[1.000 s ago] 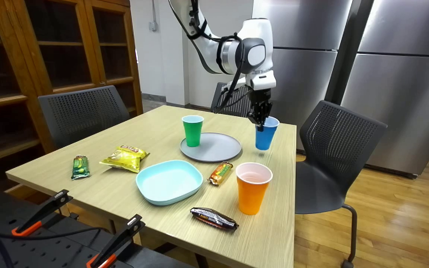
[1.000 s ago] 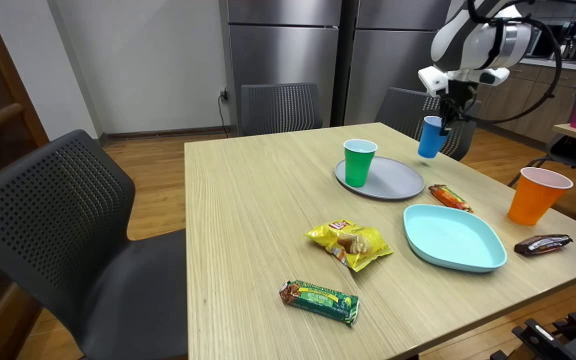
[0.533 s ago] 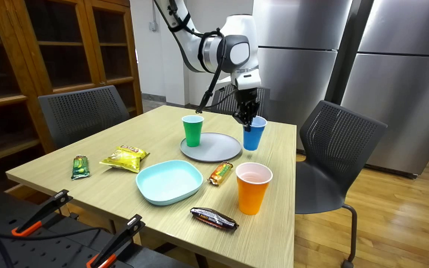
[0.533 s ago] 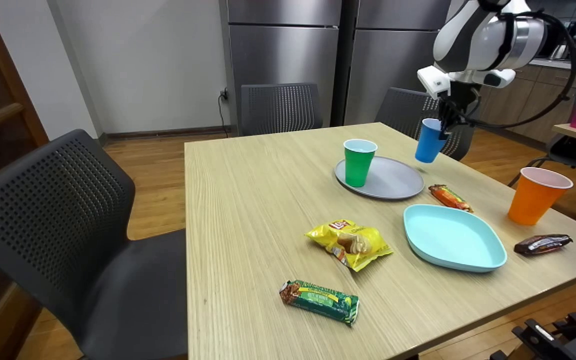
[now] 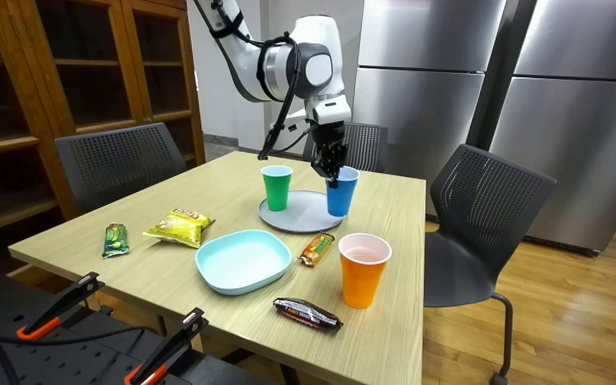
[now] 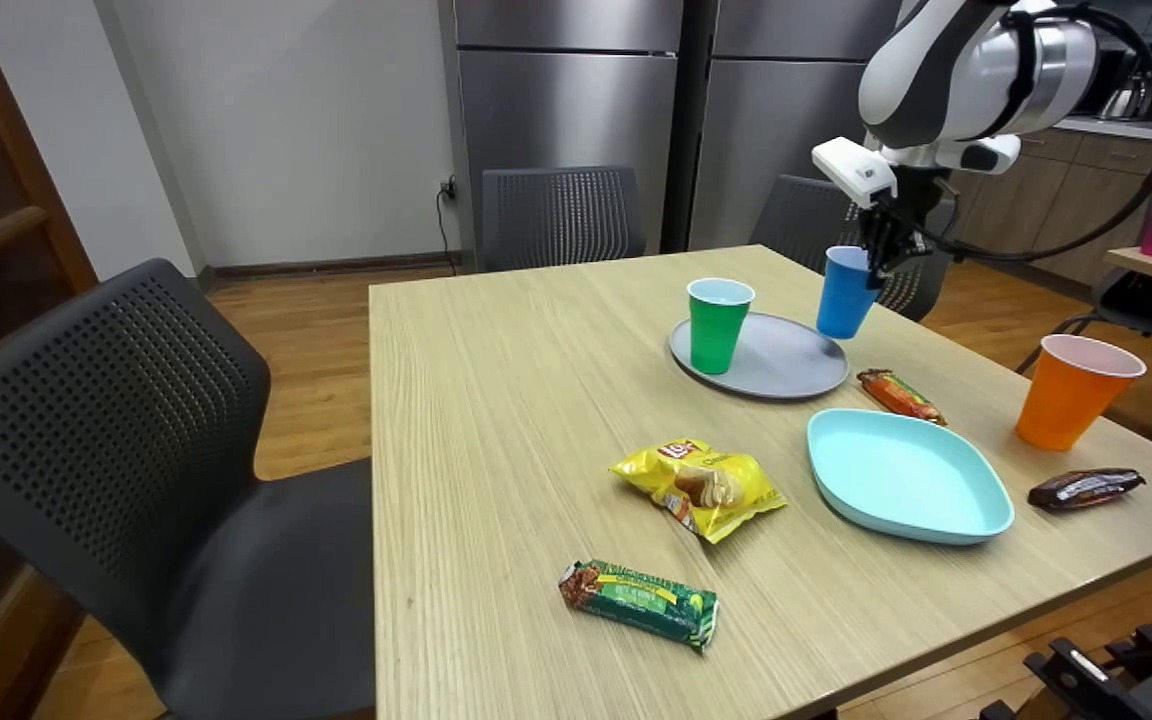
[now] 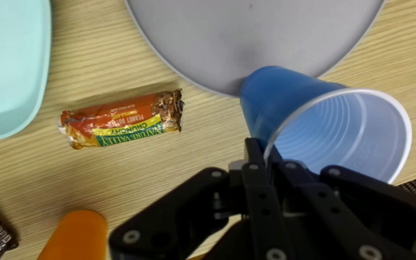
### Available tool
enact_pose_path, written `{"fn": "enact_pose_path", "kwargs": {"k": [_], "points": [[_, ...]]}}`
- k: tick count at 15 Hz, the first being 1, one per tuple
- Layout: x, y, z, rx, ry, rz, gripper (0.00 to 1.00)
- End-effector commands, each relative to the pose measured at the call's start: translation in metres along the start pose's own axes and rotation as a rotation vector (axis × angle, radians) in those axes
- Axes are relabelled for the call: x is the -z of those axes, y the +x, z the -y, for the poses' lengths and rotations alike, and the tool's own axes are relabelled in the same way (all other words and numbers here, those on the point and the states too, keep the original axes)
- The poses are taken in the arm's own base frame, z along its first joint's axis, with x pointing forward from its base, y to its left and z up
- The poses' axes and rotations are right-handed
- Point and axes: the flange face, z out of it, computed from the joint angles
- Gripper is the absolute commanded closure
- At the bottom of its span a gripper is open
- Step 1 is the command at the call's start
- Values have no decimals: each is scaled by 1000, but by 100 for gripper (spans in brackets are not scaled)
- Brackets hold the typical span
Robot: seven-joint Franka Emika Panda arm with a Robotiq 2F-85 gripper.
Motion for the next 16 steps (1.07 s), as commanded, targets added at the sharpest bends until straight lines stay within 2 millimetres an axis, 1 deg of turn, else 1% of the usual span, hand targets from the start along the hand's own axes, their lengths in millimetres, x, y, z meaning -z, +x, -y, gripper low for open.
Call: {"fn": "enact_pose_path", "kwargs": {"k": [1,6,12,16], "points": [[15,-19,-8,73,12,-6,99],[15,-39,2,115,24,-14,99],[15,-52,21,128,28,-8,99],[9,-59,34,135,23,-12,99]]}}
